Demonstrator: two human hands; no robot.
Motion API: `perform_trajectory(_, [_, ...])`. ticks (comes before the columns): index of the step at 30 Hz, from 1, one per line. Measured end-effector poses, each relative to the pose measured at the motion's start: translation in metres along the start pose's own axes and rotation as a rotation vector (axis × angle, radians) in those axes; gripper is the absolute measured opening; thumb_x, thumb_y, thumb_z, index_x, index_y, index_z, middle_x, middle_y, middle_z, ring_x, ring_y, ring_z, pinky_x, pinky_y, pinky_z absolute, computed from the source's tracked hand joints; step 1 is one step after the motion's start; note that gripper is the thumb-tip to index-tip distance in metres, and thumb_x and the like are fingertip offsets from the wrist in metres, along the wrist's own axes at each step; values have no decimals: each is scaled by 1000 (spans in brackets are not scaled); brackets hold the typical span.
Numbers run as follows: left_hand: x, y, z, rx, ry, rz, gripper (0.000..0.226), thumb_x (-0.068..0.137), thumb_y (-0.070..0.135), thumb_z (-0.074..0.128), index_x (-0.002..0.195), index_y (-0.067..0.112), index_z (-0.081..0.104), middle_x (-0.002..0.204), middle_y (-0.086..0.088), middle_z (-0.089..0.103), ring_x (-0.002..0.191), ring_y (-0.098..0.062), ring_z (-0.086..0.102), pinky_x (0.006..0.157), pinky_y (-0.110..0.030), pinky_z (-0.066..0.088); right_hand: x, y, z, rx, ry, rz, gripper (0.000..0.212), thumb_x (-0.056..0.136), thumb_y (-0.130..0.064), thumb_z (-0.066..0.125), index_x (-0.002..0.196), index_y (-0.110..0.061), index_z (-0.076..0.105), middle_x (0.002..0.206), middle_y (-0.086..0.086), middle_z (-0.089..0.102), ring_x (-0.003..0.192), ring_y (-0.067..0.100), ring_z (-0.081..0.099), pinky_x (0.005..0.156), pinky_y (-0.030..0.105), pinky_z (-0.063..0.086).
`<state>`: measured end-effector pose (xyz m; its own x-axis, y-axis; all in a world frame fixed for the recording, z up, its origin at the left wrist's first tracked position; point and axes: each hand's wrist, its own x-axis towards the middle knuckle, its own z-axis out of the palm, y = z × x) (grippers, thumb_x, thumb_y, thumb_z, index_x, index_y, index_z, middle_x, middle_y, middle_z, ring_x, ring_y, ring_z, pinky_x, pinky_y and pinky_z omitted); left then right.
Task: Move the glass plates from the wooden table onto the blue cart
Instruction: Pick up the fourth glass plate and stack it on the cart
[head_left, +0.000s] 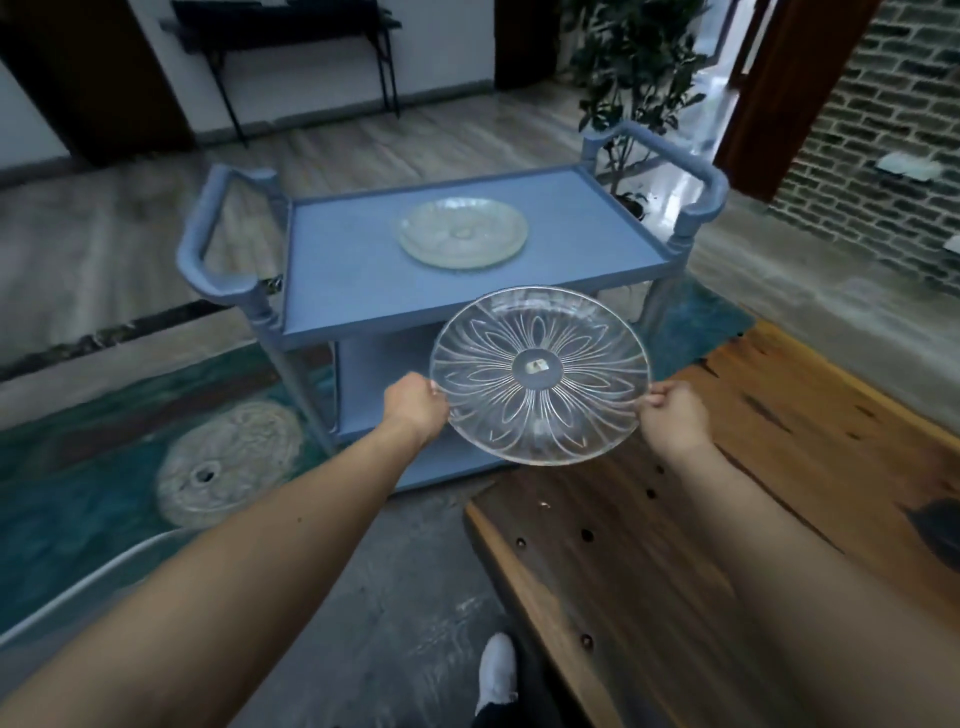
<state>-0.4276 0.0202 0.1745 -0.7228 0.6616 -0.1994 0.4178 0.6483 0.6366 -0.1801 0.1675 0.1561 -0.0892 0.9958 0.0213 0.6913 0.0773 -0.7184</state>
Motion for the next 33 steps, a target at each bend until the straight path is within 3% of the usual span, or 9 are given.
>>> perform_trajectory(3, [38,-7,-12,30,15,-22,28,89,8,47,81,-2,72,89,-19,74,90,-36,68,80,-36,55,30,-22,38,9,-44,2,22,89,-4,45,83,4,65,96,30,66,96,47,61,79,36,48])
perform_trajectory(7, [93,-11,-31,3,47,-60,27,90,10,48,87,-3,71,91,-20,75,90,-36,70,84,-42,58,74,-54,82,32,-118,42,27,93,-11,48,111,2,63,118,25,64,113,42,57,95,34,45])
perform_trajectory(9, [115,-11,-42,-19,61,-56,27,90,11,49,88,-4,71,92,-22,74,91,-37,70,84,-44,58,91,-70,96,45,-138,36,30,92,-13,49,116,1,61,121,22,62,115,39,56,98,35,44])
perform_trajectory(15, [175,-6,-65,-38,80,-52,25,92,13,50,87,-3,69,92,-22,74,92,-37,70,87,-43,57,134,-116,122,42,-115,11,30,92,-13,49,117,-2,61,118,22,64,111,39,58,90,33,46])
perform_trajectory(19, [217,-3,-78,-113,96,-50,30,94,19,52,86,-5,68,94,-24,74,95,-38,70,89,-43,56,160,-148,138,56,-94,-18,21,87,-5,48,89,9,63,93,28,67,92,42,64,70,31,45])
perform_trajectory(21, [242,-1,-84,-154,107,-48,29,95,19,53,81,-3,67,96,-24,74,97,-38,70,91,-42,55,173,-165,147,51,-80,-20,17,87,-3,49,90,6,62,91,24,66,92,40,64,73,33,48])
perform_trajectory(25, [299,3,-96,-190,118,-21,29,94,15,53,65,13,57,96,-25,73,96,-39,69,91,-44,55,202,-194,173,60,-63,9,22,88,-7,53,108,1,60,108,24,66,104,39,60,86,37,50])
perform_trajectory(30, [376,2,-99,-237,51,-34,22,94,15,51,103,0,65,107,-22,70,104,-38,67,94,-46,54,241,-216,209,56,-57,89,30,89,-8,55,118,2,57,115,22,64,109,38,59,89,35,48])
perform_trajectory(33, [414,3,-95,-242,17,-28,24,94,14,51,108,-1,64,111,-22,69,106,-38,66,95,-46,54,262,-224,226,51,-63,108,32,90,-9,56,121,2,56,117,22,64,111,37,59,93,36,47])
